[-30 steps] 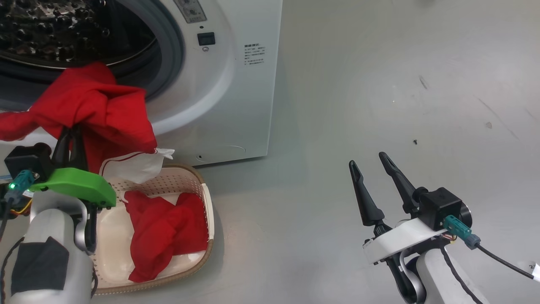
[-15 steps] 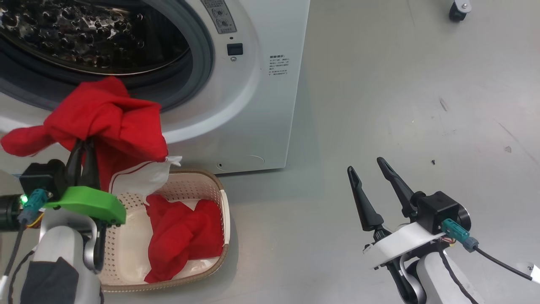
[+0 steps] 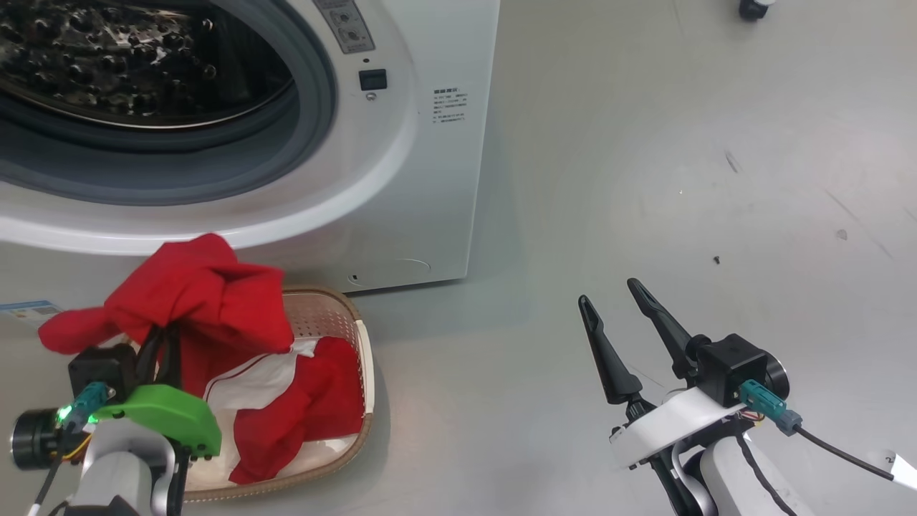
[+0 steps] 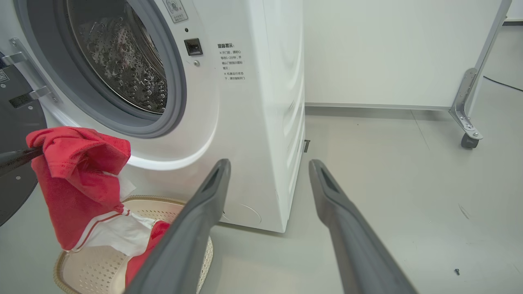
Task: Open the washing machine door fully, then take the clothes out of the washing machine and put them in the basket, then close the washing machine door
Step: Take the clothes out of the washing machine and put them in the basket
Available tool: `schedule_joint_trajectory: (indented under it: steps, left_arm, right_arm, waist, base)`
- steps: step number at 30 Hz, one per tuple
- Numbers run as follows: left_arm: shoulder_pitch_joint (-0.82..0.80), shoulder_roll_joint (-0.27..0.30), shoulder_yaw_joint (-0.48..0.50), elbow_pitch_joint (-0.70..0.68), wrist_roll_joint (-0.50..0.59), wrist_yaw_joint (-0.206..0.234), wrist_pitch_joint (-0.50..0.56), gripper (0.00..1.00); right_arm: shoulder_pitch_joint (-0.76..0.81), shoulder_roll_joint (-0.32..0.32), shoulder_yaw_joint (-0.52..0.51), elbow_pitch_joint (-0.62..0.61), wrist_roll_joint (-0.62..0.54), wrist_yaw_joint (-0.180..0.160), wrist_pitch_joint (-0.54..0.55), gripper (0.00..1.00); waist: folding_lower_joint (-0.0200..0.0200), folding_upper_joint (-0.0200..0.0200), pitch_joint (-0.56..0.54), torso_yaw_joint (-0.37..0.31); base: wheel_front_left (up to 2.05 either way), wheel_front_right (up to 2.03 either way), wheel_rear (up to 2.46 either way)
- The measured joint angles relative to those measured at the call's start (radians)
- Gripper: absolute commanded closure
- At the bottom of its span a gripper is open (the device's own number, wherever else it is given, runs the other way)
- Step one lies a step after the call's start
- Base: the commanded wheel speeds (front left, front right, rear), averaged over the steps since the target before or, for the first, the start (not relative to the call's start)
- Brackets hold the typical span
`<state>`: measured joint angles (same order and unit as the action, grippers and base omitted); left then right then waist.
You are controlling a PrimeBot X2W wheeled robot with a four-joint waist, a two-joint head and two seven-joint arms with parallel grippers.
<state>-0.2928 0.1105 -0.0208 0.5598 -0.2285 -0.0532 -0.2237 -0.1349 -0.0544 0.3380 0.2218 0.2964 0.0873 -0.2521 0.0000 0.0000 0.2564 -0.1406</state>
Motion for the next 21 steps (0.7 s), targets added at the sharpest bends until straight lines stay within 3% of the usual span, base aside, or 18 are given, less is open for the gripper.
schedule_joint_trajectory:
  steps: [21]
  left_arm:
    - [0.0,0.084,0.02,0.182,0.026,0.041,0.131,1.0]
  right_arm:
    - [-0.041,0.004,0.002,-0.04,0.0,0.005,0.0,0.0]
  waist:
    - [0.0,0.0,0.148,-0.116]
  base:
    - [0.0,0.0,0.0]
